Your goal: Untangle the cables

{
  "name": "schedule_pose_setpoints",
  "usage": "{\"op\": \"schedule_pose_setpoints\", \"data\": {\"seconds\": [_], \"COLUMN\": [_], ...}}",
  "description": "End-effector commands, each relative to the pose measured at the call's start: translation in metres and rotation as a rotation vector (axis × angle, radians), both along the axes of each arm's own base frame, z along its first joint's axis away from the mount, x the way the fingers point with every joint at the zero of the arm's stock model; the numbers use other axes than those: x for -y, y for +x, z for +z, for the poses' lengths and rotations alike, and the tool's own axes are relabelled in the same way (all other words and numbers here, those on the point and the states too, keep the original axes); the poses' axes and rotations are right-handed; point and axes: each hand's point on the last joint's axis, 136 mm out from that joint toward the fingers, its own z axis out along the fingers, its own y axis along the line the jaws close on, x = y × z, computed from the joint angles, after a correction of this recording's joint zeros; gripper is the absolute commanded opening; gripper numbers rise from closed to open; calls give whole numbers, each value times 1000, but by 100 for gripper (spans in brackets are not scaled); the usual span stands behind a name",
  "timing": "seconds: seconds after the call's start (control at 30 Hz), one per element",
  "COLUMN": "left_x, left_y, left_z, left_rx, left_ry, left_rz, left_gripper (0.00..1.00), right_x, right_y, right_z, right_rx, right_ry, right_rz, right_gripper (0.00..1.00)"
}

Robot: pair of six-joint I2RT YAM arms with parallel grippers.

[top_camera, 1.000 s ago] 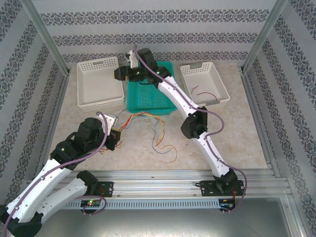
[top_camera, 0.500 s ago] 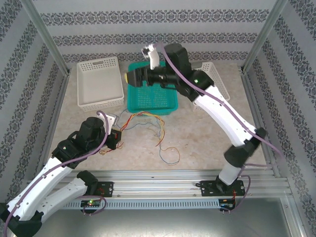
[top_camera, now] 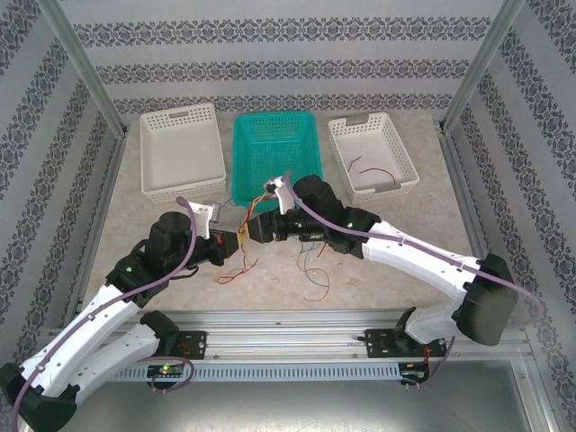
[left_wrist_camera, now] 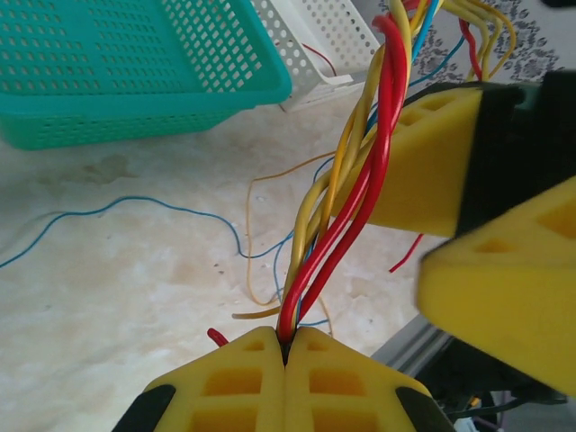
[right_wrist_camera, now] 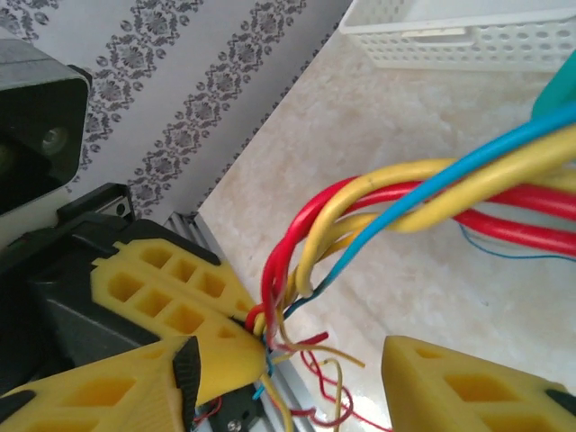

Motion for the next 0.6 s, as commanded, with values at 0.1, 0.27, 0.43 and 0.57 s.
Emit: {"op": "schedule_pose_setpoints", "data": {"seconds": [0.1,0.27,0.43,0.57], "left_x": [22,18,11,7], "left_y": [9,7,9,11], "left_z": [17,15,18,16], "left_rx": [31,36,45,39], "left_ry": [-144,-132,-122,-122], "left_rz": [-34,-22,13,49], "left_gripper": [0,0,0,0], "right_x": [0,3,-1,4], "right_y": [24,27,24,24], "right_z": [23,26,20,16], "right_rx": [64,84,72,74], "right_ry": [118,118,113,95], "right_rz": [-126,-150,-126,-137], "right_gripper": [44,22,9,0]}}
